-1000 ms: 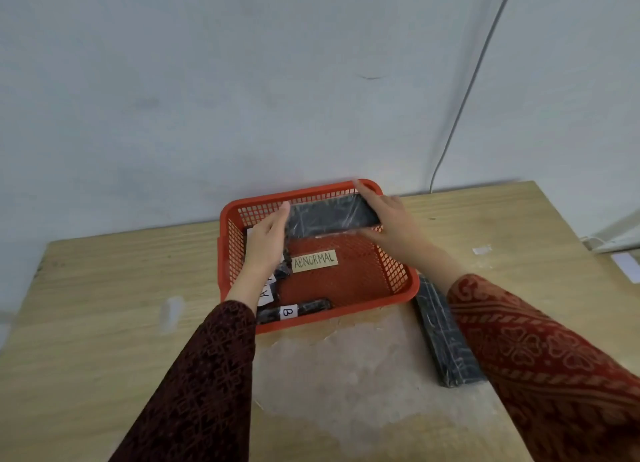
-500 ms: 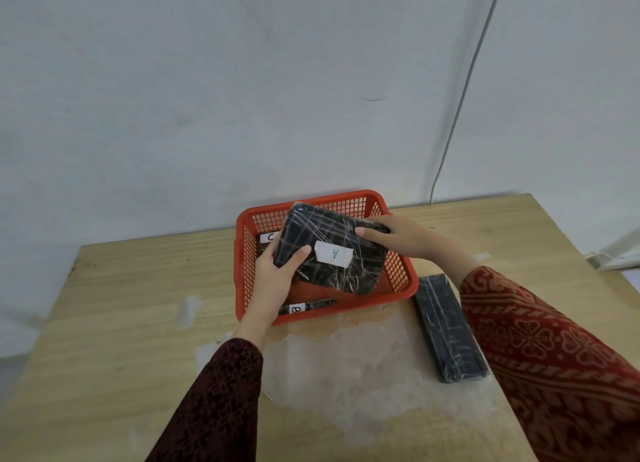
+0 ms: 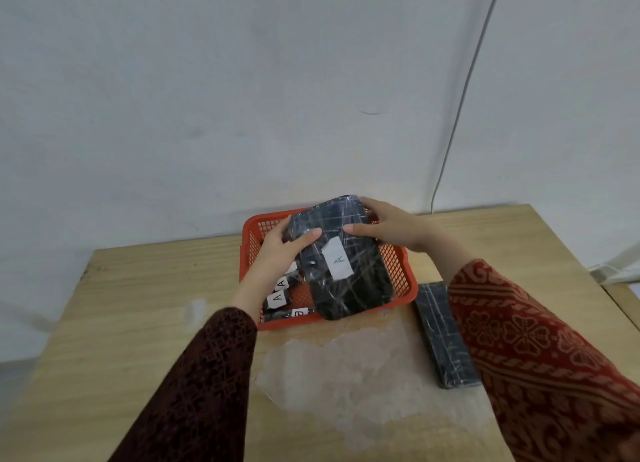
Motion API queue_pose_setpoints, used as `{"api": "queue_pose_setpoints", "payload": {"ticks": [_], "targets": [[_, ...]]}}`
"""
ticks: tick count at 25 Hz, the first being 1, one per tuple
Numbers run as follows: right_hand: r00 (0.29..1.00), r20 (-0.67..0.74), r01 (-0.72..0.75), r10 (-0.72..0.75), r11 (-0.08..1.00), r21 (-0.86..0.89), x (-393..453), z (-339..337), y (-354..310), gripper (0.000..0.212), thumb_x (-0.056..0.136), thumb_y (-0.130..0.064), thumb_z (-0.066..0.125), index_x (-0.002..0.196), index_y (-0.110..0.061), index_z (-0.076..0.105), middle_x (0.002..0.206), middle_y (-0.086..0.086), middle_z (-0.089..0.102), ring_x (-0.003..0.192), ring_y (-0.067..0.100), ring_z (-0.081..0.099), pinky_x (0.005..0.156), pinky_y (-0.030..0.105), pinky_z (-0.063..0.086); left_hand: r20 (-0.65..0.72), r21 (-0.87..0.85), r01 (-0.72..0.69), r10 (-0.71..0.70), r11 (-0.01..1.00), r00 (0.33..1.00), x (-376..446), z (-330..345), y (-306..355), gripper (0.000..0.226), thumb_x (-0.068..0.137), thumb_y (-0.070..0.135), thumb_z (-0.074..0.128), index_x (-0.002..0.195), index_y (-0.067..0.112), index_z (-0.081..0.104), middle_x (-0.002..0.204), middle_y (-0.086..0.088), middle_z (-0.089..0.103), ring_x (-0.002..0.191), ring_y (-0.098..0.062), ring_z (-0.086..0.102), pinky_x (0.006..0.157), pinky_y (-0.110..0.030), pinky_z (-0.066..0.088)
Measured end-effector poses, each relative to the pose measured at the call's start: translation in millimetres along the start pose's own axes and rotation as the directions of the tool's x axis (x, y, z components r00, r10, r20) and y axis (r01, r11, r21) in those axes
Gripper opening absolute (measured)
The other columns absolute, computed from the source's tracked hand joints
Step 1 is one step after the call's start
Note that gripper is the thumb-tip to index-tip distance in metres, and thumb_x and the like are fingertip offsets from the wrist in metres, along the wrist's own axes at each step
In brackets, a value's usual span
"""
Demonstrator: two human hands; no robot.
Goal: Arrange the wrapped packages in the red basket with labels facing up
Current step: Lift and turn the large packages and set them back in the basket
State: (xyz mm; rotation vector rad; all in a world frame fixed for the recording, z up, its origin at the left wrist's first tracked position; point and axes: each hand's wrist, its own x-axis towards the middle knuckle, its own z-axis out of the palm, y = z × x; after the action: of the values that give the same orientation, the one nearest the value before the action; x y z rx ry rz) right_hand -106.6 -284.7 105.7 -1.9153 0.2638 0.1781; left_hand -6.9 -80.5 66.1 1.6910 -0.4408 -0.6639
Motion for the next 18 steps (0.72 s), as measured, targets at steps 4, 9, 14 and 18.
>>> {"api": "queue_pose_setpoints", "payload": {"ticks": [4, 9, 14, 18], "targets": [[0.946, -0.289, 0.026, 0.143, 0.859, 0.511, -4, 23, 27, 0.055, 0.087, -0.025, 0.067, 0.134, -0.017, 0.041, 0.122, 0.01, 0.061, 0.097, 0.019, 0.066, 0.073, 0.037, 0.059, -0.021, -0.341, 0.146, -0.162, 0.929, 0.987, -28, 25, -40, 0.071, 0.071, 0.049, 0.071, 0.131, 0.017, 0.051, 0.118, -0.005, 0.068, 0.1, -0.021, 0.069, 0.083, -0.035, 0.056], [0.811, -0.444, -0.048, 0.38, 0.8, 0.597, 1, 55, 67, 0.055, 0.079, -0.028, 0.075, 0.122, -0.011, 0.047, 0.12, 0.01, 0.061, 0.107, 0.026, 0.062, 0.095, 0.05, 0.052, -0.242, -0.621, 0.185, -0.41, 0.762, 0.879, -26, 43, -59, 0.06, 0.076, 0.03, 0.076, 0.125, 0.01, 0.049, 0.117, -0.008, 0.063, 0.104, -0.025, 0.065, 0.086, -0.042, 0.056], [0.743, -0.525, -0.293, 0.415, 0.907, 0.303, 9, 63, 93, 0.064, 0.08, -0.037, 0.072, 0.128, -0.006, 0.042, 0.125, 0.012, 0.058, 0.097, 0.021, 0.057, 0.077, 0.029, 0.053, -0.496, -0.332, 0.217, -0.365, 0.918, 0.788, 14, 49, -57, 0.043, 0.081, 0.035, 0.071, 0.114, 0.012, 0.056, 0.111, -0.005, 0.062, 0.098, -0.02, 0.06, 0.087, -0.037, 0.051], [0.78, -0.569, -0.435, 0.259, 0.879, -0.195, 31, 59, 94, 0.07, 0.088, -0.039, 0.062, 0.133, 0.006, 0.033, 0.134, 0.023, 0.041, 0.118, 0.036, 0.047, 0.098, 0.04, 0.042, -0.471, 0.034, 0.225, -0.183, 0.974, 0.863, 39, 58, -67, 0.039, 0.089, 0.021, 0.063, 0.124, 0.008, 0.055, 0.123, -0.011, 0.063, 0.104, -0.022, 0.058, 0.087, -0.031, 0.046]]}}
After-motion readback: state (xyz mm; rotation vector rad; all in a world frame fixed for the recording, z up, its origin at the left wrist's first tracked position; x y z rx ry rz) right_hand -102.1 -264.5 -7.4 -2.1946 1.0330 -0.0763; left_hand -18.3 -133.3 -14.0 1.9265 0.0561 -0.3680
